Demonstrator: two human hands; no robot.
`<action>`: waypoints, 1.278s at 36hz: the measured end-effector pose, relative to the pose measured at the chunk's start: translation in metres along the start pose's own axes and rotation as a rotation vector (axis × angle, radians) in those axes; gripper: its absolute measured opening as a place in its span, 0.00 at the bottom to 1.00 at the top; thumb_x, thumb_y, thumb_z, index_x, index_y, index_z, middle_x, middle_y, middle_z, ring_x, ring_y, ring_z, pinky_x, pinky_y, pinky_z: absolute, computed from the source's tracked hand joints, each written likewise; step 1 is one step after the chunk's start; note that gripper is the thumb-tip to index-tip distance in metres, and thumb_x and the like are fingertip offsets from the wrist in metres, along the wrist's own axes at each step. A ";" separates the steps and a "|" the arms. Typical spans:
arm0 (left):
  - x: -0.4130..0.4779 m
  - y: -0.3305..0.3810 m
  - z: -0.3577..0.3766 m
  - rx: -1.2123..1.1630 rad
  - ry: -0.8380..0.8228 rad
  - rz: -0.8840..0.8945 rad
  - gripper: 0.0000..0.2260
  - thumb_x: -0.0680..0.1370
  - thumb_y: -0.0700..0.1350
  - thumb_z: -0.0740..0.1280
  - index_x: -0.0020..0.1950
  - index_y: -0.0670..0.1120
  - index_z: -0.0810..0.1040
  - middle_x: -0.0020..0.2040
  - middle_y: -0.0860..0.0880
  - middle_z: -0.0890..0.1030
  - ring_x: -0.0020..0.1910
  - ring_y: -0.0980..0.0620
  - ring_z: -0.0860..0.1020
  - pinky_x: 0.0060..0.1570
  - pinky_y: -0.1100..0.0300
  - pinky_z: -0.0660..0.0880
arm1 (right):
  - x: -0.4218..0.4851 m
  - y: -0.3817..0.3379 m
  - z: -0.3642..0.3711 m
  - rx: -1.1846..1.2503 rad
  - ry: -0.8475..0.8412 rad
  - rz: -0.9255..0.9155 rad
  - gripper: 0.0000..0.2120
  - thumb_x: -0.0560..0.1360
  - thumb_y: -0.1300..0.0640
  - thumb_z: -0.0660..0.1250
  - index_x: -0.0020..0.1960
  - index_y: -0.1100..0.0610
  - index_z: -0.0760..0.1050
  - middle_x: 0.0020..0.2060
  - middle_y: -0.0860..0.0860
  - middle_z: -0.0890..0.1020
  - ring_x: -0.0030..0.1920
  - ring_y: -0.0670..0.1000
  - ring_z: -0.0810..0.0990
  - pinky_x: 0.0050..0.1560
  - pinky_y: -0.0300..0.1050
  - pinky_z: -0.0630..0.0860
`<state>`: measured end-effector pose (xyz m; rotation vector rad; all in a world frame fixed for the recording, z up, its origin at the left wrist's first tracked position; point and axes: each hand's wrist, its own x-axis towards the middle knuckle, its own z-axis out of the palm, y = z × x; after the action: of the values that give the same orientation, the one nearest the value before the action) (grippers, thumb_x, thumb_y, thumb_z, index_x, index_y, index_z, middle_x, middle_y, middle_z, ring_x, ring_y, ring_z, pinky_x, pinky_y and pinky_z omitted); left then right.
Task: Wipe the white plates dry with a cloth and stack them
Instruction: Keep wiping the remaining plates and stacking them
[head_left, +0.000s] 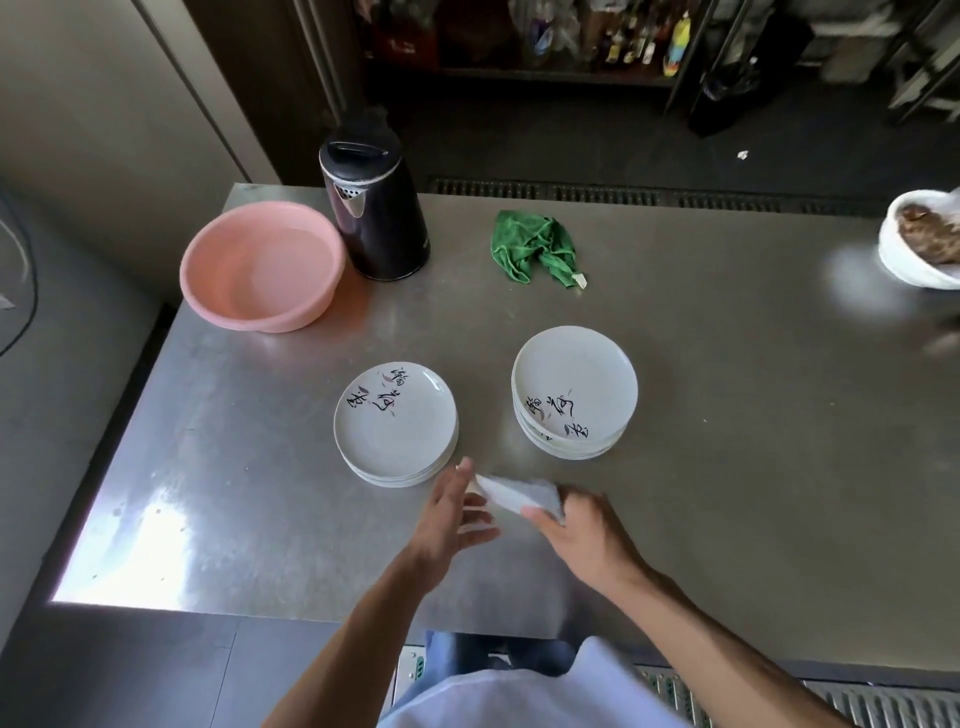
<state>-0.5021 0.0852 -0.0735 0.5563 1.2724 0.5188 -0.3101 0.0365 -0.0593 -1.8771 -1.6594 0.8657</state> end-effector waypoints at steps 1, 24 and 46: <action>-0.002 0.001 0.000 0.063 0.009 0.026 0.20 0.83 0.61 0.60 0.69 0.51 0.71 0.55 0.42 0.75 0.50 0.45 0.78 0.56 0.45 0.82 | 0.004 0.001 -0.005 0.043 -0.010 0.101 0.14 0.73 0.48 0.73 0.49 0.59 0.83 0.38 0.50 0.85 0.35 0.41 0.77 0.39 0.34 0.75; -0.009 -0.048 -0.011 0.017 -0.038 -0.043 0.16 0.76 0.53 0.75 0.50 0.46 0.72 0.43 0.42 0.76 0.41 0.47 0.74 0.34 0.58 0.71 | -0.023 0.018 0.024 0.017 -0.128 -0.098 0.27 0.83 0.56 0.59 0.80 0.53 0.56 0.78 0.44 0.58 0.77 0.45 0.59 0.76 0.37 0.52; 0.015 -0.041 0.008 -0.102 0.000 -0.183 0.07 0.83 0.44 0.67 0.58 0.42 0.74 0.51 0.37 0.83 0.49 0.41 0.81 0.52 0.46 0.80 | -0.045 0.033 0.043 -0.379 -0.358 -0.152 0.33 0.82 0.35 0.44 0.81 0.47 0.40 0.81 0.51 0.45 0.81 0.54 0.42 0.79 0.51 0.40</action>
<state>-0.4884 0.0625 -0.1097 0.3500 1.2754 0.4279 -0.3219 -0.0146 -0.1055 -1.8768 -2.2899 0.9135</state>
